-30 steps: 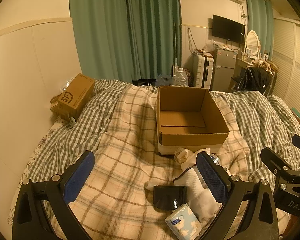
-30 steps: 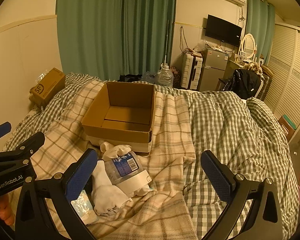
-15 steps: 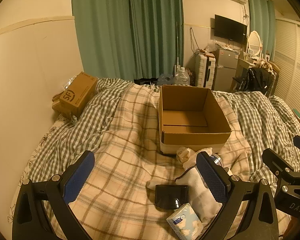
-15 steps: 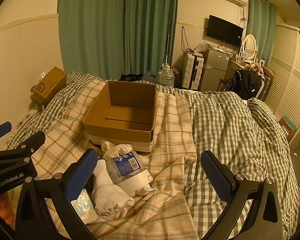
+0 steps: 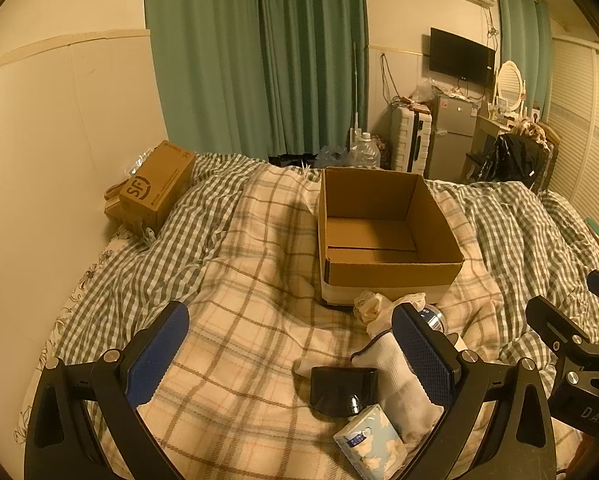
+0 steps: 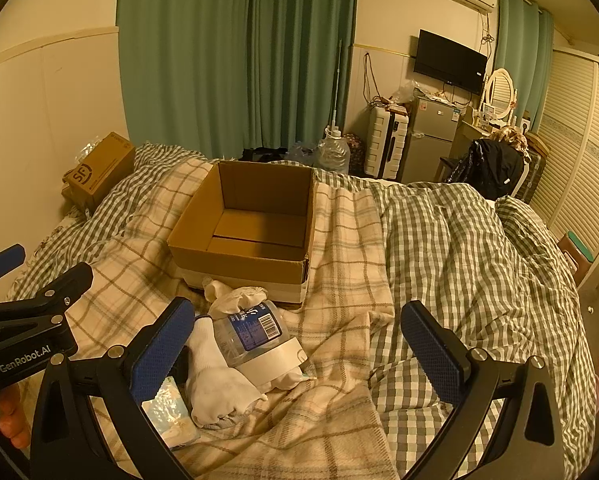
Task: Organize objects
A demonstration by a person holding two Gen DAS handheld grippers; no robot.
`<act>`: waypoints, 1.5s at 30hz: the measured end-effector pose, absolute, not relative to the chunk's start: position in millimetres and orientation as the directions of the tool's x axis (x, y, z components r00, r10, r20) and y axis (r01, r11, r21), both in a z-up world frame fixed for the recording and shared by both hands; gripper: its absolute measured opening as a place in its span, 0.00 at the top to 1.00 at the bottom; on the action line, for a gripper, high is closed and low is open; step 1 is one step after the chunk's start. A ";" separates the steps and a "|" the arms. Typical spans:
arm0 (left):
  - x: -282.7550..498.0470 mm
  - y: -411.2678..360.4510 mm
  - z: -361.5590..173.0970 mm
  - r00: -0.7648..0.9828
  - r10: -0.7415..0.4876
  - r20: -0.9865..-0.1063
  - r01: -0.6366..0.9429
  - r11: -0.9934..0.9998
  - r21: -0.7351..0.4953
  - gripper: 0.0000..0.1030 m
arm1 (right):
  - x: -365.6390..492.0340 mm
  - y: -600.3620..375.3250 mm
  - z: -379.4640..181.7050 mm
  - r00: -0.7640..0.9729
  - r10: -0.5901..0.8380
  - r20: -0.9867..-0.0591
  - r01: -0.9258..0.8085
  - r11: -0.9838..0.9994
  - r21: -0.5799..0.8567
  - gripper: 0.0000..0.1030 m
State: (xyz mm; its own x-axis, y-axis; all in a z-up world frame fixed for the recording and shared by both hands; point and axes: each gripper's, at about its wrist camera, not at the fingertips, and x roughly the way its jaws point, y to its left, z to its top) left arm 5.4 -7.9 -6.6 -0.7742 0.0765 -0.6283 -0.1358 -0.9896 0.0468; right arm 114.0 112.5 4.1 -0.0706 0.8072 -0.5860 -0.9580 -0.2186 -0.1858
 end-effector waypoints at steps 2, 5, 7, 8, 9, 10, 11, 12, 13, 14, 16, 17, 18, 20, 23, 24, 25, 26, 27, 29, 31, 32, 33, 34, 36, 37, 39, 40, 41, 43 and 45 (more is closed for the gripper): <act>5.5 -8.1 -6.5 -0.774 0.078 -0.629 -0.139 -0.989 0.048 0.00 | 113.8 112.4 4.3 -0.069 0.807 -0.586 -0.958 -0.217 -0.186 0.00; 5.4 -8.6 -6.2 -0.772 0.090 -0.629 -0.151 -0.987 0.045 0.00 | 113.6 112.4 4.6 -0.066 0.808 -0.585 -0.959 -0.214 -0.187 0.00; 5.3 -8.7 -5.9 -0.774 0.089 -0.627 -0.152 -0.987 0.047 0.00 | 112.4 110.9 5.2 -0.064 0.810 -0.583 -0.958 -0.213 -0.190 0.00; 5.7 -9.1 -5.7 -0.775 0.093 -0.626 -0.156 -0.987 0.047 0.00 | 111.8 110.0 5.9 -0.066 0.811 -0.581 -0.958 -0.214 -0.191 0.00; 6.5 -9.7 -4.9 -0.776 0.093 -0.623 -0.156 -0.987 0.048 0.00 | 111.8 108.8 6.7 -0.066 0.813 -0.578 -0.958 -0.214 -0.191 0.00; 7.7 -10.7 -3.8 -0.778 0.093 -0.621 -0.156 -0.987 0.047 0.00 | 111.9 107.4 8.1 -0.066 0.815 -0.576 -0.958 -0.213 -0.191 0.00; 8.6 -11.4 -2.9 -0.779 0.096 -0.619 -0.158 -0.986 0.046 0.00 | 112.4 105.8 10.0 -0.068 0.817 -0.573 -0.959 -0.213 -0.190 0.00; 9.6 -11.8 -2.0 -0.780 0.097 -0.618 -0.158 -0.987 0.045 0.00 | 112.9 104.2 11.8 -0.071 0.819 -0.569 -0.959 -0.213 -0.187 0.00; 10.9 -12.4 -0.3 -0.781 0.098 -0.617 -0.158 -0.987 0.042 0.00 | 113.6 102.5 13.6 -0.049 0.824 -0.565 -0.965 -0.185 -0.186 0.00; 12.0 -12.3 0.9 -0.781 0.103 -0.616 -0.162 -0.986 0.040 0.00 | 114.5 100.5 16.1 -0.051 0.825 -0.563 -0.965 -0.185 -0.184 0.00; 16.0 -11.9 5.3 -0.785 0.108 -0.610 -0.165 -0.985 0.039 0.00 | 116.1 96.9 19.2 -0.041 0.828 -0.559 -0.969 -0.170 -0.180 0.00; 17.5 -11.7 6.6 -0.786 0.112 -0.608 -0.170 -0.985 0.038 0.00 | 117.4 94.5 21.1 -0.042 0.829 -0.557 -0.969 -0.169 -0.179 0.00; 19.0 -10.9 8.3 -0.787 0.114 -0.607 -0.173 -0.984 0.039 0.00 | 118.2 92.6 22.8 -0.043 0.831 -0.555 -0.969 -0.169 -0.178 0.00; 22.2 -9.4 11.3 -0.789 0.116 -0.603 -0.177 -0.983 0.042 0.00 | 119.2 88.3 26.4 -0.046 0.834 -0.550 -0.970 -0.169 -0.176 0.00; 26.2 -7.5 13.6 -0.786 0.124 -0.606 -0.185 -0.982 0.039 0.00 | 120.6 81.8 31.4 -0.047 0.837 -0.546 -0.969 -0.170 -0.177 0.00; 27.3 -6.8 14.0 -0.784 0.126 -0.608 -0.187 -0.982 0.038 0.00 | 121.0 79.2 33.3 -0.048 0.837 -0.545 -0.969 -0.172 -0.179 0.00; 28.9 -6.6 14.8 -0.783 0.128 -0.609 -0.188 -0.982 0.035 0.00 | 121.2 77.5 34.5 -0.046 0.838 -0.544 -0.969 -0.171 -0.181 0.00; 30.2 -6.3 15.1 -0.783 0.131 -0.608 -0.190 -0.981 0.034 0.00 | 122.0 75.3 36.2 -0.044 0.839 -0.543 -0.968 -0.170 -0.183 0.00; 31.3 -5.8 15.6 -0.783 0.130 -0.608 -0.189 -0.981 0.034 0.00 | 122.6 73.5 37.1 -0.044 0.838 -0.543 -0.968 -0.170 -0.185 0.00; 33.6 -5.9 15.8 -0.783 0.127 -0.609 -0.189 -0.981 0.037 0.00 | 123.7 70.7 37.5 -0.040 0.837 -0.546 -0.967 -0.170 -0.191 0.00; 35.8 -6.2 14.3 -0.781 0.119 -0.613 -0.183 -0.982 0.043 0.00 | 125.1 68.3 37.5 -0.032 0.836 -0.548 -0.966 -0.166 -0.197 0.00; 36.5 -6.3 13.3 -0.779 0.117 -0.616 -0.183 -0.982 0.044 0.00 | 125.6 67.1 37.2 -0.031 0.834 -0.551 -0.966 -0.167 -0.199 0.00; 37.3 -6.4 11.6 -0.776 0.115 -0.620 -0.182 -0.982 0.046 0.00 | 126.7 65.9 36.9 -0.030 0.832 -0.554 -0.965 -0.168 -0.200 0.00; 37.8 -6.5 8.1 -0.771 0.112 -0.627 -0.183 -0.982 0.049 0.00 | 127.3 65.2 36.3 -0.027 0.830 -0.557 -0.965 -0.167 -0.202 0.00; 38.9 -6.2 2.7 -0.762 0.109 -0.638 -0.185 -0.981 0.053 0.00 | 128.4 64.2 33.3 -0.023 0.825 -0.565 -0.964 -0.168 -0.206 0.00; 39.7 -5.1 -2.1 -0.756 0.107 -0.646 -0.187 -0.981 0.057 0.00 | 128.8 64.5 31.6 -0.020 0.822 -0.570 -0.964 -0.167 -0.207 0.00; 40.6 -3.7 -8.4 -0.749 0.104 -0.655 -0.191 -0.979 0.063 0.00 | 130.4 64.7 27.5 -0.017 0.816 -0.578 -0.965 -0.166 -0.205 0.00; 41.2 -2.3 -13.0 -0.743 0.100 -0.661 -0.194 -0.979 0.070 0.00 | 130.7 65.8 24.7 -0.014 0.812 -0.583 -0.965 -0.164 -0.205 0.00; 41.3 -1.6 -17.5 -0.737 0.098 -0.669 -0.198 -0.977 0.075 0.00 | 131.3 68.2 21.4 -0.010 0.807 -0.591 -0.965 -0.162 -0.205 0.00; 41.5 0.4 -28.5 -0.719 0.098 -0.688 -0.210 -0.974 0.080 0.00 | 132.6 71.6 14.9 -0.002 0.796 -0.606 -0.966 -0.158 -0.204 0.00; 40.8 1.3 -36.7 -0.705 0.096 -0.702 -0.216 -0.973 0.083 0.00 | 133.7 75.5 7.5 0.005 0.783 -0.622 -0.966 -0.156 -0.205 0.00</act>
State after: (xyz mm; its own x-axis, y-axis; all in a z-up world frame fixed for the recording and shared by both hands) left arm 40.8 1.3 -36.7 -0.7054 0.0962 -0.7022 -0.2158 -0.9729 0.0834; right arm 133.7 75.5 7.5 0.0054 0.7832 -0.6218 -0.9663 -0.1559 -0.2048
